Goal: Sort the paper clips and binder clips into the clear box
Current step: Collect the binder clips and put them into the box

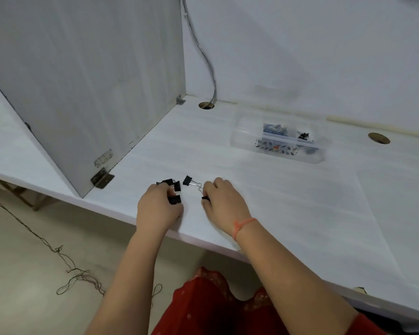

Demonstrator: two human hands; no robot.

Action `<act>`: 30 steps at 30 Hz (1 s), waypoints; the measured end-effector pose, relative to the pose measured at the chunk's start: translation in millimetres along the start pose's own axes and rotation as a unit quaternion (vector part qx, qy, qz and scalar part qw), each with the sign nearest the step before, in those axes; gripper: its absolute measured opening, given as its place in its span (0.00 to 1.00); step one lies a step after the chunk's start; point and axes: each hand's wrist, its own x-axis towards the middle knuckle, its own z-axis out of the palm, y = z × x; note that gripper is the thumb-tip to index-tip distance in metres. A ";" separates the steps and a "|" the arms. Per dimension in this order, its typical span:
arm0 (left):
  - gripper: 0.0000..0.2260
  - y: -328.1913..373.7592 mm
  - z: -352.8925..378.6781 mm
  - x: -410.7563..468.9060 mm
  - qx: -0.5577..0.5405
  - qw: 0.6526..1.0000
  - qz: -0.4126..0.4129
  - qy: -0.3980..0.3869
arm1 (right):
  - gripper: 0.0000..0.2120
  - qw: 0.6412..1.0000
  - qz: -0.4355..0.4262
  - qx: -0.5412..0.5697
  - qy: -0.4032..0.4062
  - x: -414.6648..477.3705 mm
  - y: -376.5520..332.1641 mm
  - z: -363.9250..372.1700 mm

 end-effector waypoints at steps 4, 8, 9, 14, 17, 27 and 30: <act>0.09 -3.0 1.4 -5.3 -0.077 0.996 -0.011 0.033 | 0.11 0.998 0.004 -0.027 0.050 -4.8 4.5 1.1; 0.08 -1.6 -3.5 -8.0 -0.244 0.965 -0.071 0.065 | 0.11 0.999 0.017 0.011 0.029 -3.7 4.9 0.3; 0.07 -1.8 -4.3 -8.2 -0.291 0.950 -0.090 0.068 | 0.13 0.999 0.019 0.031 0.001 -2.3 4.2 -2.2; 0.09 0.5 -13.7 -0.7 -0.545 0.815 -0.195 0.005 | 0.25 0.983 0.016 -0.001 -0.180 13.2 0.8 -24.3; 0.09 0.4 -22.3 4.9 -0.726 0.638 -0.248 -0.071 | 0.13 0.987 0.014 -0.026 -0.156 18.7 -0.4 -25.6; 0.21 -22.2 -8.1 32.0 -0.046 0.999 -0.008 0.013 | 0.09 0.953 0.158 0.255 -0.049 37.9 -18.3 -12.2; 0.21 -18.1 -6.1 43.0 0.007 1.000 0.005 -0.008 | 0.10 0.798 0.301 0.520 -0.054 56.9 -25.4 -17.1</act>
